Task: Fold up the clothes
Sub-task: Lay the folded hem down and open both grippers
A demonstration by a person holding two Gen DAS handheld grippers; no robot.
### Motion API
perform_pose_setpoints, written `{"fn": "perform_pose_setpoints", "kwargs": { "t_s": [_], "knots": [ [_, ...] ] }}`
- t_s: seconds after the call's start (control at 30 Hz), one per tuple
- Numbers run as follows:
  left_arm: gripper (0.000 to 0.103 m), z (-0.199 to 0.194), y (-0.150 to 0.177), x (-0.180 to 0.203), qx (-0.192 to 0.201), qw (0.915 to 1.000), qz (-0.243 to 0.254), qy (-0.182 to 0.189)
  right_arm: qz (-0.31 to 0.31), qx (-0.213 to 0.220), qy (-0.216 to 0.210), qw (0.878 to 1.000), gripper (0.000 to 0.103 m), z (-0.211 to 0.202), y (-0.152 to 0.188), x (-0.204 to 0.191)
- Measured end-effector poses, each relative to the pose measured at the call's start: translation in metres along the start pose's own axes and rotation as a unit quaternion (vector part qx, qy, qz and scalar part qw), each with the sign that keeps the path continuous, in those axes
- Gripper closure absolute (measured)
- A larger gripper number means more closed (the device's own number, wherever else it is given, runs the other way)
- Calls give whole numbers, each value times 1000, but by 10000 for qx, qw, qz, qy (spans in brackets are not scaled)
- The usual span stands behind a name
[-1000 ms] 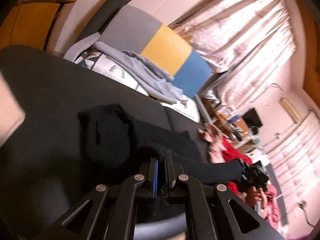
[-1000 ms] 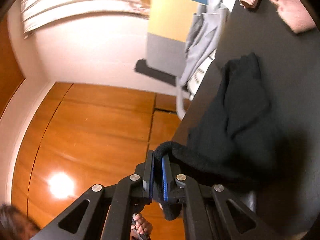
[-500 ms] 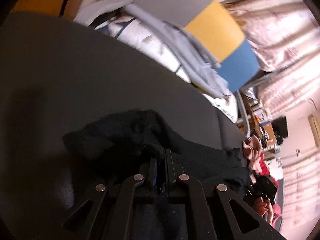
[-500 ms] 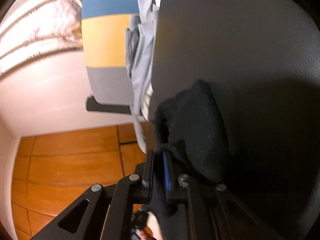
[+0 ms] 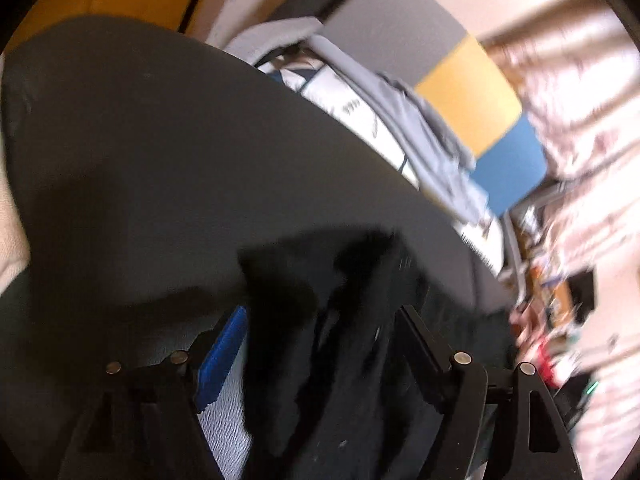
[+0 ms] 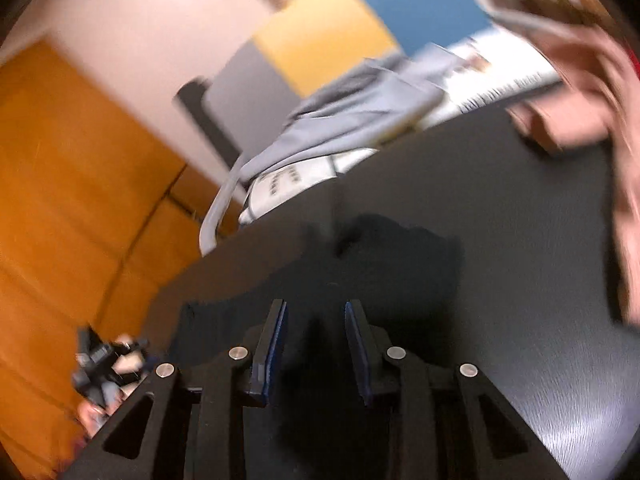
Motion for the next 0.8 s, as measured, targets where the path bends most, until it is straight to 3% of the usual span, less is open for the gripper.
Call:
{"fn": "perform_pose_setpoints", "kwargs": {
  "t_s": [0.1,0.23,0.27,0.4,0.5,0.67,0.7,0.73,0.77,0.8],
  "knots": [
    [26,14,16,11,-107,9984,465,-311,-775,-256,929,9923,72,17,3,-9],
    [25,29,31,19,-145,9938,884,-657,-1582,-505,2110,9633,72,25,13,1],
    [25,30,34,22,-52,9916,1060,-741,-1653,-551,2226,9592,72,26,16,4],
    [22,34,38,26,108,9805,1583,-1159,-1369,-500,2067,9675,72,32,17,15],
    [22,34,36,31,148,9764,1754,-1249,-1172,-367,1904,9740,72,39,7,21],
    [22,41,37,38,113,9667,2126,-1418,-1428,-840,1807,9695,70,70,-1,20],
    [27,39,37,40,178,9641,2227,-1436,-1485,-782,1781,9696,79,68,-2,19],
    [48,37,38,41,247,9613,2328,-1452,-1477,-723,1809,9696,89,66,-3,19],
    [60,32,36,42,269,9620,2320,-1414,-1413,-665,1884,9696,99,63,-5,21],
    [73,28,34,42,288,9629,2305,-1372,-1349,-607,1959,9694,101,59,-6,23]
  ]
}}
Point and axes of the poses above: each gripper's, at about its wrist camera, not at the fingertips, and z roughly the way its jaws point, x to its right, y to its underside, the point moved 5 cm from there along z, roughly the way its jaws point, and after that the axes turned 4 degrees about -z, right-handed, at the moved point
